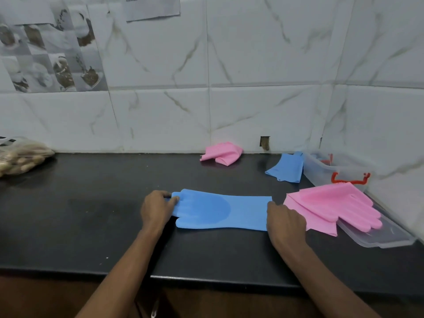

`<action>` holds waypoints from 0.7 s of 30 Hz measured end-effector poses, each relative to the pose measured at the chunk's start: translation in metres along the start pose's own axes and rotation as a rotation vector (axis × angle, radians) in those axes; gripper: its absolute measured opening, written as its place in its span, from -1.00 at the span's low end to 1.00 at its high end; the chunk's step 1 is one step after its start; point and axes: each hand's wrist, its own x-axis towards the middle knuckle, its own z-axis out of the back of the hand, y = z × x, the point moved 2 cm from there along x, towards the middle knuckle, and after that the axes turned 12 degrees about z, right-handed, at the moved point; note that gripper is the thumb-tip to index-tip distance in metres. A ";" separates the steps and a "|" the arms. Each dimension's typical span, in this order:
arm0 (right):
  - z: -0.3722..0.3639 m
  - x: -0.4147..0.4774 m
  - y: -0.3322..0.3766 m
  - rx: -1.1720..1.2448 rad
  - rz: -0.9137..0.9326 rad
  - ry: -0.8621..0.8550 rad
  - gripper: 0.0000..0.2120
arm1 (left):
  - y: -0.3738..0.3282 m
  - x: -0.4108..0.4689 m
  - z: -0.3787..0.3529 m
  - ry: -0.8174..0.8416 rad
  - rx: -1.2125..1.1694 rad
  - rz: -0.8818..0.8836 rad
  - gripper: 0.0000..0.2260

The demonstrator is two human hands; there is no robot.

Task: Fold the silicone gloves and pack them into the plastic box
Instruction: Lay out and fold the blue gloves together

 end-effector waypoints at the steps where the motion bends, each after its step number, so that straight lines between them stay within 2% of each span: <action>1: 0.001 -0.002 0.001 0.000 0.005 -0.009 -0.88 | -0.001 0.000 0.001 -0.062 0.050 -0.033 -0.78; 3: 0.004 -0.007 0.004 -0.005 0.010 -0.042 -0.84 | -0.004 0.000 0.003 -0.164 0.062 -0.166 -0.67; 4: 0.004 -0.010 0.007 -0.019 0.032 -0.066 -0.82 | -0.007 -0.001 0.003 -0.163 0.007 -0.268 -0.67; 6: 0.000 -0.015 0.014 -0.044 0.154 -0.099 -0.81 | -0.013 -0.008 0.000 -0.055 -0.073 -0.454 -0.74; 9: -0.008 -0.021 0.018 0.027 0.309 -0.071 -0.78 | -0.020 -0.023 -0.017 0.251 0.031 -0.622 -0.70; 11: -0.011 -0.022 0.012 0.054 0.327 -0.077 -0.81 | -0.021 -0.029 -0.029 0.394 0.206 -0.654 -0.62; 13: -0.008 -0.020 0.003 0.121 0.291 -0.095 -0.83 | -0.019 -0.030 -0.034 0.435 0.327 -0.639 -0.57; 15: 0.001 -0.013 -0.013 0.190 0.208 -0.148 -0.75 | -0.019 -0.028 -0.033 0.433 0.311 -0.625 -0.56; 17: 0.011 -0.006 -0.036 0.161 0.163 -0.188 -0.69 | -0.019 -0.028 -0.033 0.432 0.293 -0.629 -0.56; 21: 0.011 -0.010 -0.073 0.085 0.228 0.028 -0.62 | -0.017 -0.027 -0.035 0.445 0.293 -0.622 -0.56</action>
